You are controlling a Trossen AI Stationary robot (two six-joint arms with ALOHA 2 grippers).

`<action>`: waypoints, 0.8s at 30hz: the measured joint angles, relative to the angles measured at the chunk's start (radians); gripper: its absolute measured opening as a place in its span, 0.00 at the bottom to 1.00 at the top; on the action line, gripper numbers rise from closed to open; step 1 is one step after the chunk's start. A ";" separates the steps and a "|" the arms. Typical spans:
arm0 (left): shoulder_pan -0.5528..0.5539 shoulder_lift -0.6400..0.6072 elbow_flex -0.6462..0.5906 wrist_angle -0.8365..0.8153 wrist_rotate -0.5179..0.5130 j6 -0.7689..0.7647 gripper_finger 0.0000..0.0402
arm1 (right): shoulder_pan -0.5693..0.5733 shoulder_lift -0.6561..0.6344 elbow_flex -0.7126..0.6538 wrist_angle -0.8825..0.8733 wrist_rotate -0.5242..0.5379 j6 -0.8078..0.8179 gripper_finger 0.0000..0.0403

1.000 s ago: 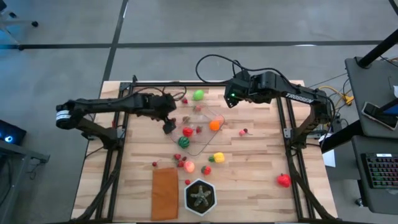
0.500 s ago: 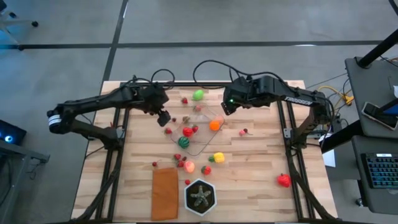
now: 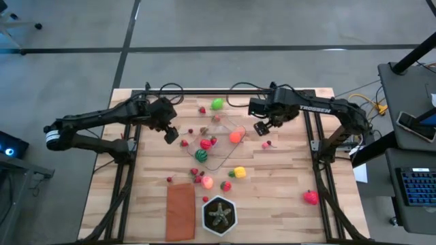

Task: Pick and placing Produce into tupperware
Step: Put the red apple into the transparent bin

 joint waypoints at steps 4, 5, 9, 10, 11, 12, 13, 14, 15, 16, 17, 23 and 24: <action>0.000 -0.034 -0.075 0.017 0.003 -0.048 0.69 | -0.037 -0.088 -0.195 0.147 -0.131 0.067 0.91; 0.000 -0.041 -0.090 0.019 0.005 -0.051 0.69 | -0.040 -0.116 -0.244 0.174 -0.149 0.102 0.91; 0.000 -0.071 -0.142 0.021 0.011 -0.076 0.69 | -0.015 -0.258 -0.417 0.224 -0.196 0.226 0.91; 0.000 -0.076 -0.150 0.019 0.013 -0.076 0.69 | 0.005 -0.292 -0.448 0.227 -0.210 0.246 0.91; 0.000 -0.084 -0.154 0.020 0.014 -0.076 0.69 | 0.029 -0.328 -0.471 0.231 -0.222 0.255 0.91; 0.000 -0.089 -0.156 0.023 0.014 -0.076 0.69 | 0.062 -0.361 -0.488 0.232 -0.230 0.262 0.91; 0.000 -0.093 -0.158 0.031 0.016 -0.075 0.69 | 0.098 -0.394 -0.500 0.233 -0.241 0.264 0.91; 0.000 -0.096 -0.159 0.035 0.017 -0.075 0.69 | 0.136 -0.419 -0.508 0.233 -0.255 0.253 0.91; 0.000 -0.098 -0.161 0.041 0.017 -0.072 0.69 | 0.180 -0.436 -0.515 0.231 -0.271 0.236 0.91; 0.000 -0.100 -0.161 0.055 0.017 -0.070 0.69 | 0.226 -0.444 -0.519 0.220 -0.286 0.223 0.91; 0.000 -0.101 -0.161 0.077 0.017 -0.068 0.69 | 0.272 -0.445 -0.524 0.199 -0.294 0.214 0.91; -0.001 -0.099 -0.160 0.183 0.040 -0.066 0.69 | 0.534 -0.398 -0.550 0.146 -0.376 0.127 0.91; -0.001 -0.098 -0.160 0.194 0.056 -0.065 0.69 | 0.571 -0.385 -0.555 0.146 -0.405 0.128 0.91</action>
